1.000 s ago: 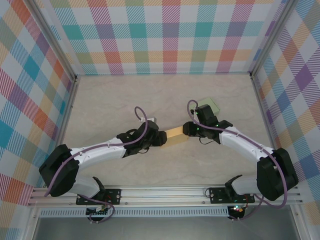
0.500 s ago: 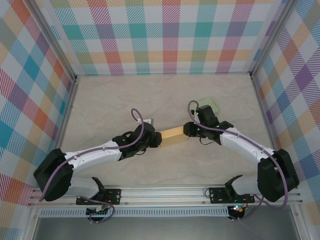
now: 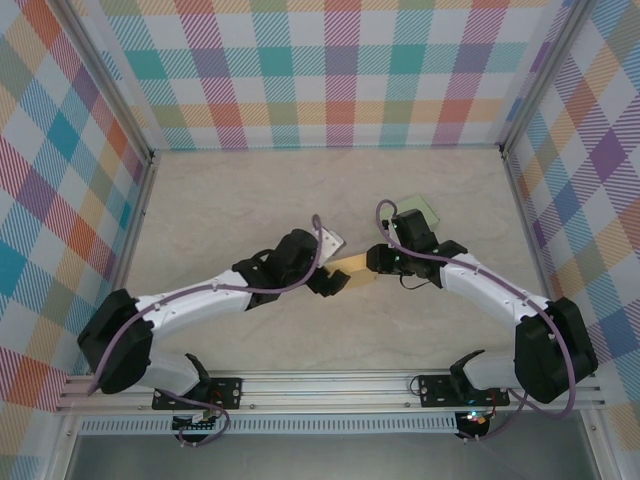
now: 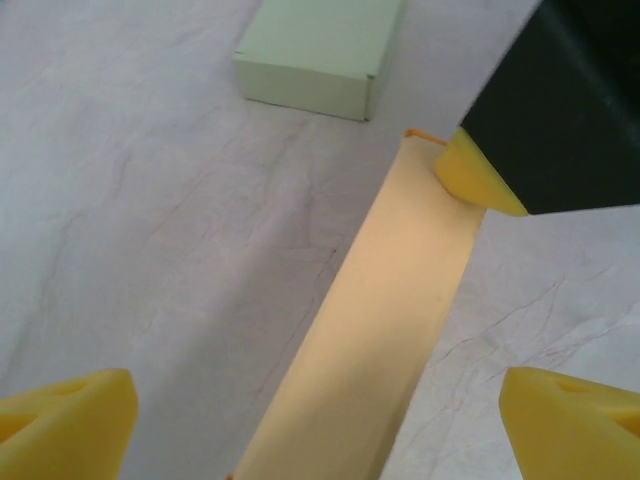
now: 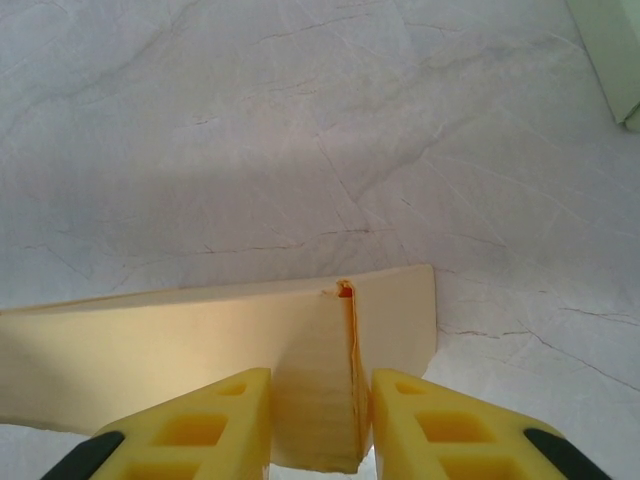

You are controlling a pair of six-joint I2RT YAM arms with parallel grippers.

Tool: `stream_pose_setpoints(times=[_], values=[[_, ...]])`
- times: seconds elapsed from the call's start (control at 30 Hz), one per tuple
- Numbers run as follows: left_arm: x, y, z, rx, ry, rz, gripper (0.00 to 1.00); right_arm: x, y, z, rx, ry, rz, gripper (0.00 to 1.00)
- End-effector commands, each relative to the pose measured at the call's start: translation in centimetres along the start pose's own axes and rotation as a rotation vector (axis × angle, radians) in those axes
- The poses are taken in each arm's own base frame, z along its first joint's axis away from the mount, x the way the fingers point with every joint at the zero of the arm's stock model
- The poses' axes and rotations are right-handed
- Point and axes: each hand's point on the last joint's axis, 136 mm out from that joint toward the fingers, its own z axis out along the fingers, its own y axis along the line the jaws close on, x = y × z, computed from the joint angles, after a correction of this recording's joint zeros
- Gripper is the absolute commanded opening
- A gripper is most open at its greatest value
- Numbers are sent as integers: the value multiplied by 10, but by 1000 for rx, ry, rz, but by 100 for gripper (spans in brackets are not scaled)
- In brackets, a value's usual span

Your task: Fold the paper box

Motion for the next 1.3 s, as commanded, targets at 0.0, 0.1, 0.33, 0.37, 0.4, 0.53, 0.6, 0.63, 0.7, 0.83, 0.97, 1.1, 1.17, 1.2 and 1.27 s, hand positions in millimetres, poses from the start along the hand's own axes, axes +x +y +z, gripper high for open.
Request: stream_pose_setpoints(times=[0.0,0.1,0.33,0.37,0.4,0.53,0.6,0.63,0.7,0.83,0.97,1.1,1.17,1.2,1.27], values=[[10,-8,16,41,58,253,95,30,-18,4,68,125,23,31],[13,-6,27,28,87,324,95,29,-18,2,66,122,20,32],[30,-5,42,45,209,434,82,25,-16,-2,71,115,14,33],[33,-3,44,40,228,445,74,25,-17,-3,73,113,13,33],[35,-1,44,31,242,454,68,23,-16,-4,74,110,13,33],[36,11,44,-34,259,502,52,15,-10,-14,63,85,6,35],[35,20,43,-94,256,545,50,10,-7,-23,62,65,0,37],[33,27,43,-139,247,572,39,7,-5,-29,62,50,-3,38],[28,39,44,-226,222,614,29,1,-6,-41,78,11,-3,42],[28,62,52,-374,205,741,31,-7,-10,-66,113,-70,-9,47],[40,79,69,-448,256,888,34,-5,-16,-80,143,-97,-13,53],[46,93,84,-433,289,905,39,-3,-18,-87,150,-116,-9,58],[49,97,88,-408,302,895,44,-1,-18,-87,143,-116,-4,60],[50,96,90,-393,303,895,59,0,-18,-86,142,-113,0,60],[51,92,89,-359,304,890,81,1,-19,-86,145,-109,3,61]])
